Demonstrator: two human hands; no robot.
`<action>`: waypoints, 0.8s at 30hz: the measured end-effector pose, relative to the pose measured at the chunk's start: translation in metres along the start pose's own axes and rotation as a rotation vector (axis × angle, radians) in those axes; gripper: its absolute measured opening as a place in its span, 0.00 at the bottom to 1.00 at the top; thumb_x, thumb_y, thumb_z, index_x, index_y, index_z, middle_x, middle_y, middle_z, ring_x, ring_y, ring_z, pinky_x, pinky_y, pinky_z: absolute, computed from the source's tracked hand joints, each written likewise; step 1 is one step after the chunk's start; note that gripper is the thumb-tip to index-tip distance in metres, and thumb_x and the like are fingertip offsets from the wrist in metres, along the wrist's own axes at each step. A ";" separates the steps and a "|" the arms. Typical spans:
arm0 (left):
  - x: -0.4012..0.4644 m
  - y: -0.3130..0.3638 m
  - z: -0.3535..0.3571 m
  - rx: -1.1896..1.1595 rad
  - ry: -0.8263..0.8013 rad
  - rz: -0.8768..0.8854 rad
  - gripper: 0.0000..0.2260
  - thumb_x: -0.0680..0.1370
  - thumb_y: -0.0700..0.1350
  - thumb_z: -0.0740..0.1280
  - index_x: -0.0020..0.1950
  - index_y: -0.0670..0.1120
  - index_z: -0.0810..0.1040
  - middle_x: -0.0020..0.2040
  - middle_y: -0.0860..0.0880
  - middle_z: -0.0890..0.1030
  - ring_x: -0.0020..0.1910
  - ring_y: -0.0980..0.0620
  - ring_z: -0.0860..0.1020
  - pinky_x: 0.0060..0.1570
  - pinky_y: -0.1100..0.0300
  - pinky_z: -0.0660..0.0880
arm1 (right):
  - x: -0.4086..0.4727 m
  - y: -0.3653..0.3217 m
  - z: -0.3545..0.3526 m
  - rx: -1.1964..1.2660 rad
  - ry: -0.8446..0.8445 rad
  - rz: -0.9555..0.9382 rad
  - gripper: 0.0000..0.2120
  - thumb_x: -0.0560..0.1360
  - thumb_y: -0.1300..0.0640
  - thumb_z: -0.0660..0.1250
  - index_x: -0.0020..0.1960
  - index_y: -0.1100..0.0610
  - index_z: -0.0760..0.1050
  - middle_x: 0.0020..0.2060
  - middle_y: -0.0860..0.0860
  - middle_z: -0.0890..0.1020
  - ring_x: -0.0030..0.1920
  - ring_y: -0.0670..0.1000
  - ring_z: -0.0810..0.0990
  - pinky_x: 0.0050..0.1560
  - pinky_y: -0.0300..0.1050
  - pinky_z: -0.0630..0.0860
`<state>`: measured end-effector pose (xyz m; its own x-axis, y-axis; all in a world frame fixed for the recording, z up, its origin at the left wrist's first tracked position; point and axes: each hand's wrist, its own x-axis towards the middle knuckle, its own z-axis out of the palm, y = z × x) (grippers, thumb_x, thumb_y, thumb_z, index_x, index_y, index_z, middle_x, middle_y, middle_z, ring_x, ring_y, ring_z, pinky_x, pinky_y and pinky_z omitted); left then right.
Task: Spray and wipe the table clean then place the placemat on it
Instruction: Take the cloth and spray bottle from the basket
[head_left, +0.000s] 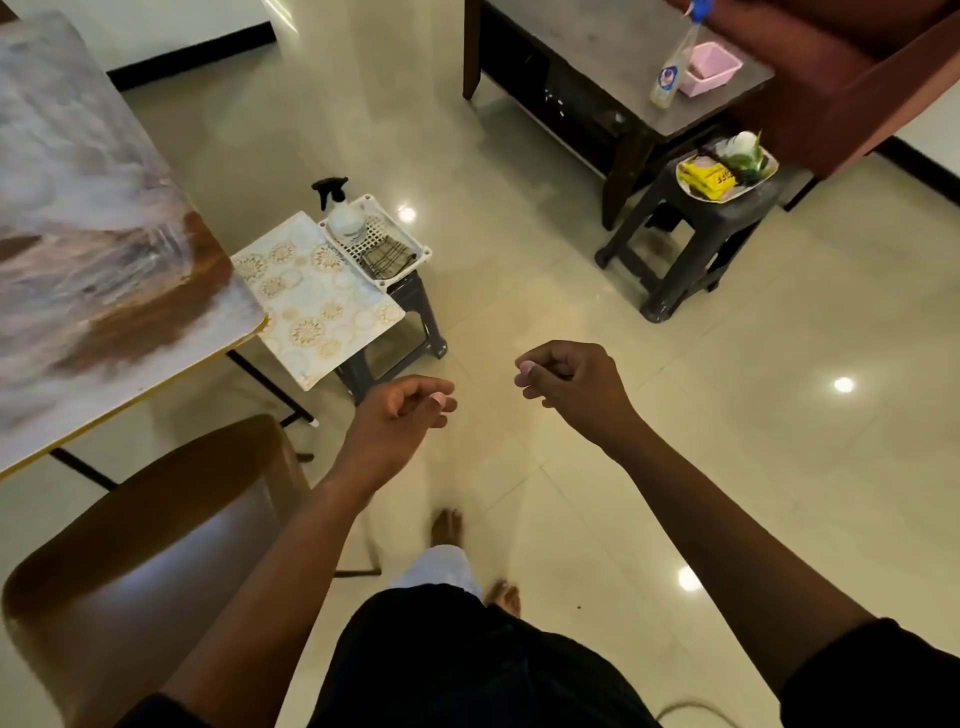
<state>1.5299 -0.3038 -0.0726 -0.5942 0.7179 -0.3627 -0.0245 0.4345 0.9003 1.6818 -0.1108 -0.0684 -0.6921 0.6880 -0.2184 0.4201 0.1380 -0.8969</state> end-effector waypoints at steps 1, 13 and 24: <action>0.017 0.006 0.003 -0.008 -0.008 -0.008 0.09 0.86 0.41 0.66 0.62 0.48 0.85 0.52 0.49 0.89 0.51 0.52 0.88 0.48 0.67 0.79 | 0.016 0.000 -0.008 0.002 0.002 0.002 0.05 0.79 0.56 0.70 0.48 0.56 0.84 0.39 0.50 0.88 0.41 0.52 0.88 0.45 0.47 0.81; 0.265 0.093 0.004 0.018 -0.099 -0.026 0.10 0.85 0.41 0.67 0.57 0.53 0.86 0.50 0.51 0.90 0.53 0.50 0.88 0.53 0.59 0.80 | 0.249 -0.028 -0.072 -0.059 0.017 0.025 0.05 0.79 0.55 0.71 0.50 0.55 0.85 0.39 0.49 0.87 0.41 0.48 0.87 0.45 0.48 0.83; 0.467 0.172 -0.008 0.034 -0.020 -0.022 0.10 0.85 0.39 0.67 0.58 0.49 0.86 0.50 0.50 0.90 0.51 0.46 0.87 0.50 0.59 0.80 | 0.476 -0.043 -0.108 -0.060 -0.055 0.011 0.03 0.79 0.55 0.72 0.47 0.52 0.85 0.37 0.50 0.87 0.40 0.51 0.87 0.46 0.52 0.82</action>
<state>1.2418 0.1017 -0.0848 -0.5779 0.7185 -0.3870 -0.0100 0.4679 0.8837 1.3976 0.2879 -0.0921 -0.7175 0.6500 -0.2505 0.4616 0.1743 -0.8698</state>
